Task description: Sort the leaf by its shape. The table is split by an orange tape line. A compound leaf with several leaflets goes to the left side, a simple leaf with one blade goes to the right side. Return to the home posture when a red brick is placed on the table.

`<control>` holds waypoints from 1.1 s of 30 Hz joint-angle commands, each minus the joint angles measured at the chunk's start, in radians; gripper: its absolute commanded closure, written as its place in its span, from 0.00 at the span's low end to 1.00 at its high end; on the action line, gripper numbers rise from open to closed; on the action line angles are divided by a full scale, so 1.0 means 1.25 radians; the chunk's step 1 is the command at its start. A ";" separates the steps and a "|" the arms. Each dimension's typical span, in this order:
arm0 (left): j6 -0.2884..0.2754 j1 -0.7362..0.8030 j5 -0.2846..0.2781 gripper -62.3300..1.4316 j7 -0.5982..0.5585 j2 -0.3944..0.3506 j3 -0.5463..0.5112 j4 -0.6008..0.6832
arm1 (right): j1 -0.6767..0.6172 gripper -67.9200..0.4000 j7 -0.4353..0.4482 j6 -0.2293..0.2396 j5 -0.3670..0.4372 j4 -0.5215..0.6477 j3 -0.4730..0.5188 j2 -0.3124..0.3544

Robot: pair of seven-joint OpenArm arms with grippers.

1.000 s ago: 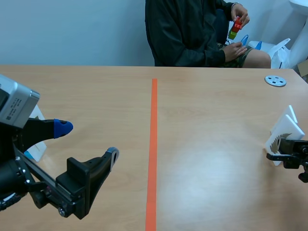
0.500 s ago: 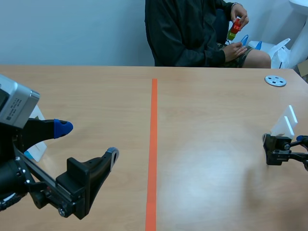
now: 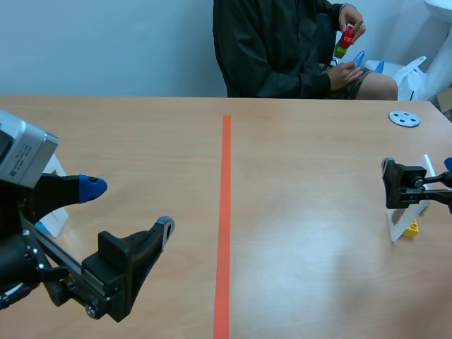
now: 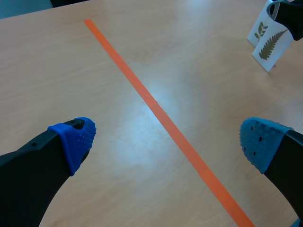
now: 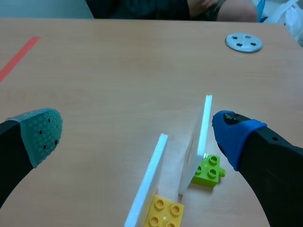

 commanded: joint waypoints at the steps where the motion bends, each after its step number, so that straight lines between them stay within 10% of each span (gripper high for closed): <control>1: 0.002 -0.004 -0.007 0.00 -0.014 0.000 -0.004 0.004 | 0.014 0.00 0.023 0.013 0.033 0.008 -0.001 0.020; 4: 0.002 -0.004 -0.007 0.00 -0.014 0.000 -0.004 0.004 | 0.016 0.00 -0.011 0.060 0.057 0.017 -0.001 0.026; 20: 0.002 -0.004 -0.007 0.00 -0.014 0.000 -0.004 0.004 | -0.128 0.00 -0.230 0.059 0.045 0.432 -0.038 0.044; 33: 0.005 -0.005 -0.007 0.00 -0.019 0.000 -0.004 0.004 | -0.238 0.00 -0.299 -0.002 0.045 0.624 -0.202 0.104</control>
